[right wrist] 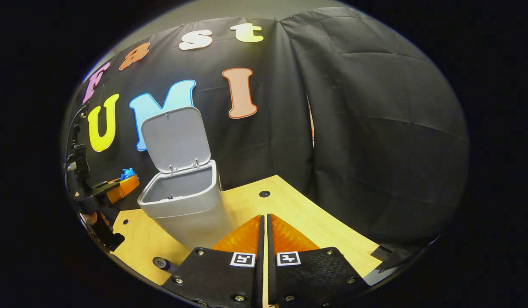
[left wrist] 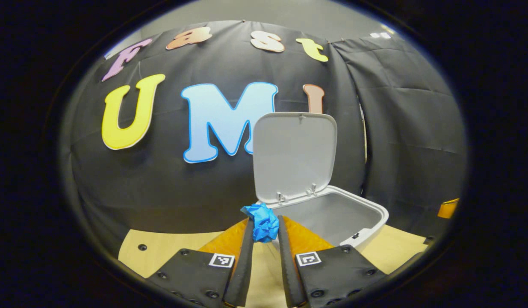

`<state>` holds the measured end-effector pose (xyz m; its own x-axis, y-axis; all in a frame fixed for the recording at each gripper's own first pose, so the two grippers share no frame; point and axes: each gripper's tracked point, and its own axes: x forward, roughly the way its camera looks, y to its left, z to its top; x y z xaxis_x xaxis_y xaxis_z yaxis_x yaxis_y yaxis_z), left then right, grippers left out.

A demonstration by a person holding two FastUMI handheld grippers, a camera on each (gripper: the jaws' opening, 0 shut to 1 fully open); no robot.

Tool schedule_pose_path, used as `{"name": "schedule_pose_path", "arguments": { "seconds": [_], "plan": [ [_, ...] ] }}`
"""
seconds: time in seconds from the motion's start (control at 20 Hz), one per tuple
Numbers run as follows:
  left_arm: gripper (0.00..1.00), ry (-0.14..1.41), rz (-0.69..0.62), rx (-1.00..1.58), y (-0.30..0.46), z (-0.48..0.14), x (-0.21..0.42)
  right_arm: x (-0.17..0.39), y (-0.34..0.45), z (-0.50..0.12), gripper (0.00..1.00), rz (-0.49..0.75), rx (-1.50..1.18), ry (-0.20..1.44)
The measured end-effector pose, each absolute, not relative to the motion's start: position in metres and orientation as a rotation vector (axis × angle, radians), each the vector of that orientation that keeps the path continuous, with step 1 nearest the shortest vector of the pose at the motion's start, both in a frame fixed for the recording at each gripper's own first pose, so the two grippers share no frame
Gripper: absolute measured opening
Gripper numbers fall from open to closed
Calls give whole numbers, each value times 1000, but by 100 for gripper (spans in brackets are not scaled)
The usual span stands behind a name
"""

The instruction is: Press the lid of the desktop garbage bin to open it, pick up the crumpled paper on the desktop and throw it into the bin, then pick up the pop can on the desktop and drop it into the bin, and finally close the garbage bin lid.

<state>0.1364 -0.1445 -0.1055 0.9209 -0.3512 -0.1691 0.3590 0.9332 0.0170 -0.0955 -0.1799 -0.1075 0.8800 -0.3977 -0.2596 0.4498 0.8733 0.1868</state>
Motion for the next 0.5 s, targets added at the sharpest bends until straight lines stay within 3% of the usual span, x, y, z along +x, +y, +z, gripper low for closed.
{"name": "schedule_pose_path", "arguments": {
  "seconds": [0.15, 0.5],
  "plan": [
    [38, 153, -384, 54, -156, -102, 138, -102, -188, -109, 4, -474, 259, 216],
    [47, 146, -407, 54, -170, -104, 141, -110, -195, -114, 4, -506, 270, 220]
  ]
}}
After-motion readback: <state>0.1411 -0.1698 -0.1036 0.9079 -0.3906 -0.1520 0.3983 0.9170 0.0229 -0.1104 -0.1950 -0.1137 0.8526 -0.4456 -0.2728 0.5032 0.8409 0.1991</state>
